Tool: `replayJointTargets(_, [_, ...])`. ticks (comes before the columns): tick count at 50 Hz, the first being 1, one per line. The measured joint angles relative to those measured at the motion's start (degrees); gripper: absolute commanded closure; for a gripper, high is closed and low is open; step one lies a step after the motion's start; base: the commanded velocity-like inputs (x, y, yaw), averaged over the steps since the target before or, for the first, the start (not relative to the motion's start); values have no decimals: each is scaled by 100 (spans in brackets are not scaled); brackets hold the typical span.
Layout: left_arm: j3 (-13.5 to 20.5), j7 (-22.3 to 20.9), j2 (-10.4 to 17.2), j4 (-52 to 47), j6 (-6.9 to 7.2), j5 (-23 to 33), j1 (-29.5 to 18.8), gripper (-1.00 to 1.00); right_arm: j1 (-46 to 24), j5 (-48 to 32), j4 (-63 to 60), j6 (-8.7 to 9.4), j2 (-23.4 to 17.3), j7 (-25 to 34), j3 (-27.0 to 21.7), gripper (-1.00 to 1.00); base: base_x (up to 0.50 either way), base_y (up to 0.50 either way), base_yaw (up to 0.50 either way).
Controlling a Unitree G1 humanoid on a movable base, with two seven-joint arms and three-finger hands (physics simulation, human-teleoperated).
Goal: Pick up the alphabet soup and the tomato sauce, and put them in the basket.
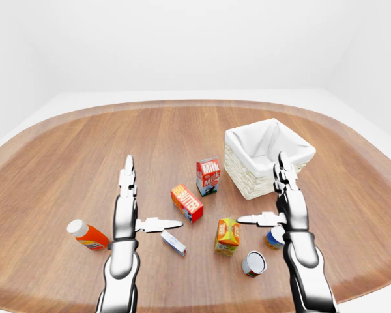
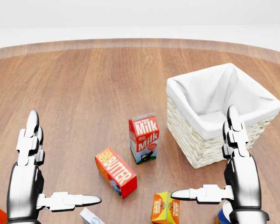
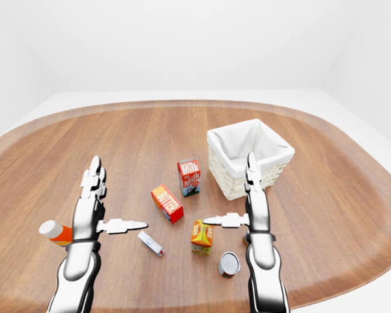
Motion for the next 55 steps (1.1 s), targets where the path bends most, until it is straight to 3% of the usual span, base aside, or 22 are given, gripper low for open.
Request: replayJointTargets(55, [2, -2, 7, 66, 0, 15, -47, -100, 728, -3061, -765, 0, -60, 135, -458, -100, 0, 0, 0])
